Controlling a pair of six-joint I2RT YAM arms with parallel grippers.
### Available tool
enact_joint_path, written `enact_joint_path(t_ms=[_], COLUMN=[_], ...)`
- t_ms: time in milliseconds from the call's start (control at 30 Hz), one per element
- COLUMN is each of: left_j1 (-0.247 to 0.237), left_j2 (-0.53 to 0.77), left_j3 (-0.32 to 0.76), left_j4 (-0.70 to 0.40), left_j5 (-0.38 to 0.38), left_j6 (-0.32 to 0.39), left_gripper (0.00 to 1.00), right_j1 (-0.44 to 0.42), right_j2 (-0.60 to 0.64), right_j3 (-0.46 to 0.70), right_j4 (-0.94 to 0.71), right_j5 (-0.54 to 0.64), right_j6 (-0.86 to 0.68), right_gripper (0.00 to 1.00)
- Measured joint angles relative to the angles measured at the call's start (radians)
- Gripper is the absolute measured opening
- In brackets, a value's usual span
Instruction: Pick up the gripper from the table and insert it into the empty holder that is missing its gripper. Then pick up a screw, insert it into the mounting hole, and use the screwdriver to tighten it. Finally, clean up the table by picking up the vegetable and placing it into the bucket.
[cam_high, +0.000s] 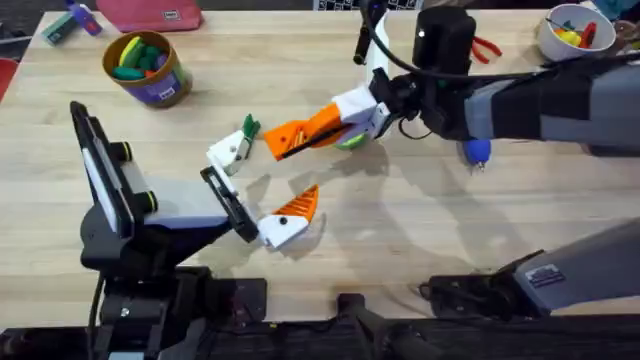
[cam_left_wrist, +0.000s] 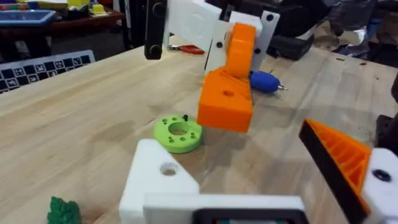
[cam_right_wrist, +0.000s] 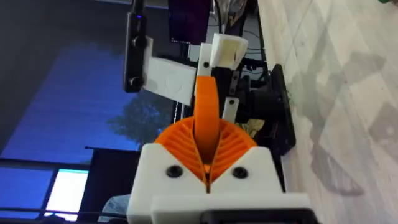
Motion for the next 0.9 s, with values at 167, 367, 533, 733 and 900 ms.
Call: enact_joint_path(t_ms=[167, 367, 533, 733, 900], left_j1=[0.000, 0.000, 0.000, 0.000, 0.000], left_j2=[0.000, 0.000, 0.000, 0.000, 0.000], left_j3=[0.000, 0.000, 0.000, 0.000, 0.000], left_j4=[0.000, 0.000, 0.000, 0.000, 0.000], left_j5=[0.000, 0.000, 0.000, 0.000, 0.000], left_j6=[0.000, 0.000, 0.000, 0.000, 0.000], left_gripper=[0.985, 0.986, 0.985, 0.985, 0.985], right_j1=[0.023, 0.058, 0.084, 0.105, 0.106], right_j2=[0.033, 0.091, 0.136, 0.146, 0.146], right_j3=[0.007, 0.027, 0.069, 0.095, 0.097], right_j4=[0.000, -0.002, -0.001, 0.000, 0.000], right_j5=[0.000, 0.000, 0.000, 0.000, 0.000], right_j6=[0.000, 0.000, -0.001, -0.024, -0.039], right_gripper=[0.010, 0.010, 0.010, 0.010, 0.010])
